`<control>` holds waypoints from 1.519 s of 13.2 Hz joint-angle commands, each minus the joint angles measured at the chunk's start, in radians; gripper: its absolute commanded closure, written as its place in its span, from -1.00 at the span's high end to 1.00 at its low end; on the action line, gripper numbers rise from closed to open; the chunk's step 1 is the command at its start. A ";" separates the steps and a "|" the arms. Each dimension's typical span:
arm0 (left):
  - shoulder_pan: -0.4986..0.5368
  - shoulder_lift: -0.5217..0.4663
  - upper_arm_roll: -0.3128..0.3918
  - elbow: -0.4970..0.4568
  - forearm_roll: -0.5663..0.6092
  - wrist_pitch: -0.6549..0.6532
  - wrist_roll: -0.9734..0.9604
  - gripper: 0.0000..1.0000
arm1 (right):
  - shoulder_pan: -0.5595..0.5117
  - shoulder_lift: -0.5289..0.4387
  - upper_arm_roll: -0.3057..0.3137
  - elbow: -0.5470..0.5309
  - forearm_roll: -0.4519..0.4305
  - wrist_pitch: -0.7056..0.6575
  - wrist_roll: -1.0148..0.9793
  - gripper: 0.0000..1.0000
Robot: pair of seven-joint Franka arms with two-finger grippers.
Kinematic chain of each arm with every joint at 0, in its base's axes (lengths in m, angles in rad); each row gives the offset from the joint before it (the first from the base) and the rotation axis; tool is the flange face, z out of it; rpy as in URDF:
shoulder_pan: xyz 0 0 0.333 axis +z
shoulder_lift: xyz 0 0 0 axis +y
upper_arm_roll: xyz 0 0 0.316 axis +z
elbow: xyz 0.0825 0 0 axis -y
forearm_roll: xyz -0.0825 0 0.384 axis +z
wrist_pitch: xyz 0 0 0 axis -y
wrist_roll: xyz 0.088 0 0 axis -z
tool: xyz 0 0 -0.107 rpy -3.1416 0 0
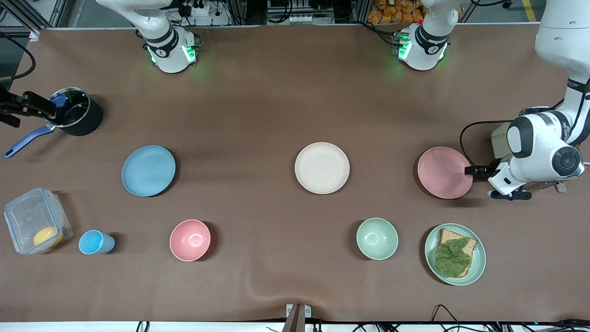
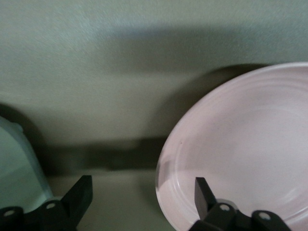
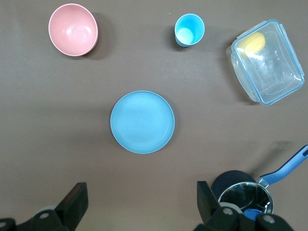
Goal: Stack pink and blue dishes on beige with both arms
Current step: 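Grasp the pink plate's rim with the left gripper, then lift the pink plate and carry it toward the beige plate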
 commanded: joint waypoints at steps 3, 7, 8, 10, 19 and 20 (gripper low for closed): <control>0.006 0.014 -0.012 0.001 0.009 0.006 0.017 0.35 | -0.010 0.008 0.003 0.021 0.006 -0.017 0.003 1.00; 0.003 0.017 -0.013 0.004 0.006 0.006 0.017 -0.59 | -0.010 0.008 0.003 0.021 0.006 -0.017 0.003 1.00; 0.003 0.018 -0.013 0.004 0.000 0.006 0.016 -0.81 | -0.010 0.008 0.004 0.021 0.006 -0.017 0.003 1.00; 0.002 0.018 -0.015 0.005 -0.008 0.006 0.017 -1.00 | -0.013 0.008 0.003 0.021 0.006 -0.018 0.003 1.00; 0.009 -0.066 -0.206 0.163 -0.135 -0.252 0.005 -1.00 | -0.014 0.008 0.003 0.024 0.006 -0.015 0.005 1.00; 0.003 -0.060 -0.237 0.207 -0.150 -0.283 -0.003 -1.00 | -0.014 0.008 0.003 0.030 0.006 -0.015 0.008 1.00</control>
